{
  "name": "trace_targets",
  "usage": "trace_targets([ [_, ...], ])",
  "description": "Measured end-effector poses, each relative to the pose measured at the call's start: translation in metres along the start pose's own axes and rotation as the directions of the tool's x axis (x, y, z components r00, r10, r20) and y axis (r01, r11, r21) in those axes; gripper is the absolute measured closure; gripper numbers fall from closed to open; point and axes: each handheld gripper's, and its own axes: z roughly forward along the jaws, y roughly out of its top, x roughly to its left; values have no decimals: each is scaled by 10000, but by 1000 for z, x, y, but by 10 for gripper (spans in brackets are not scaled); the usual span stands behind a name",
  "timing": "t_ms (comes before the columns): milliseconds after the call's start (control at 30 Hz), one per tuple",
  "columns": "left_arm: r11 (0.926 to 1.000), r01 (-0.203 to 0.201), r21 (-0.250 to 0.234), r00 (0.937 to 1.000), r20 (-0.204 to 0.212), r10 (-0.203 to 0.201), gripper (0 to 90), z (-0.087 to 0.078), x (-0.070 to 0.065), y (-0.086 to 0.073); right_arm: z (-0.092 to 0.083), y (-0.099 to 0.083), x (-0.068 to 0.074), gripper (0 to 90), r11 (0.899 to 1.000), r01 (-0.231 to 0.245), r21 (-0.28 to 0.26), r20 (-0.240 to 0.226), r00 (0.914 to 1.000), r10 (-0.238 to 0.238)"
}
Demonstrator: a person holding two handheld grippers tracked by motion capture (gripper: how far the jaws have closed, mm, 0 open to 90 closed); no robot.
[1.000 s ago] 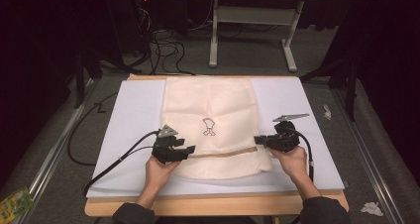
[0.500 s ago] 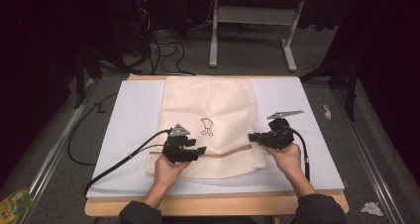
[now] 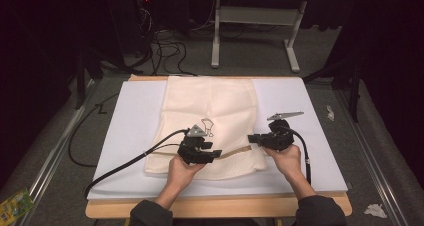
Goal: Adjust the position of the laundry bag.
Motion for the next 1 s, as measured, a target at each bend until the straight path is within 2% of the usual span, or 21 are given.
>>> trace_targets([
  [67,10000,-24,42,9997,223,23,518,5,-4,4,0,0,0,884,10000,-21,-47,-25,10000,21],
  [133,9998,-146,136,9994,307,142,528,9,-8,6,1,0,0,884,10000,-21,-39,-46,10000,21],
  [267,9998,-42,178,9988,494,33,545,14,-11,7,1,0,0,884,10000,7,-55,-84,10000,-8],
  [400,9997,-123,223,9980,626,109,558,18,-15,9,1,0,1,884,10000,35,-83,-105,9999,-36],
  [467,9997,-174,160,9965,819,160,558,21,-19,12,2,0,2,884,9999,41,-117,-133,9999,-42],
  [600,10000,54,32,9952,981,-57,560,23,-18,13,2,1,3,884,9999,52,-112,-139,9999,-54],
  [667,10000,50,-35,9947,1031,-46,582,24,-18,13,2,2,5,884,9999,62,-110,-188,9998,-65],
  [700,9997,-42,-233,9940,1095,68,599,23,-19,13,3,2,5,884,9999,90,-110,-196,9998,-92],
  [1000,9993,235,-279,9912,1306,-197,627,25,-17,15,5,5,9,884,9996,243,-160,-288,9993,-248],
])
